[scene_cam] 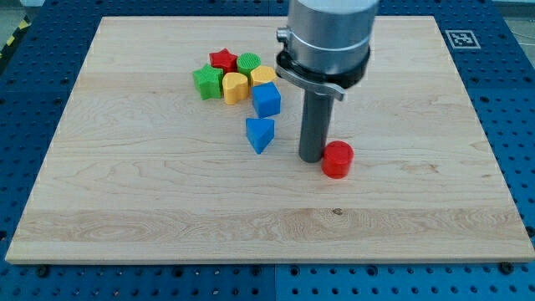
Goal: Move the triangle to the left of the blue cube
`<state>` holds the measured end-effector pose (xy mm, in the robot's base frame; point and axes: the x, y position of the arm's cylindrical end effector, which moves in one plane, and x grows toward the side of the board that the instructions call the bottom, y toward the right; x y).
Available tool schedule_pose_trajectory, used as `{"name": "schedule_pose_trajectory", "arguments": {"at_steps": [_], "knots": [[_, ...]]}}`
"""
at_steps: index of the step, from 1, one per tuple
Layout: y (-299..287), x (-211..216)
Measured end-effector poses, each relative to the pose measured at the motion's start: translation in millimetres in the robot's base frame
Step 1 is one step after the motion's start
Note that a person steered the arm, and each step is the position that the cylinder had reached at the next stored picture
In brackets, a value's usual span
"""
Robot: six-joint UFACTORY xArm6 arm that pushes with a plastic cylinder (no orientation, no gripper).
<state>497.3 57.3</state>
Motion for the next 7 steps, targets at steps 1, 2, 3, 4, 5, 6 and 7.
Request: {"name": "schedule_pose_trajectory", "arguments": {"at_steps": [1, 2, 3, 4, 5, 6, 7], "knots": [[-13.3, 1.7], [-42.9, -2.5], [-42.9, -18.2], [-43.8, -28.2], [-45.6, -25.8], [-41.1, 1.4], [-78.7, 3.0]]}}
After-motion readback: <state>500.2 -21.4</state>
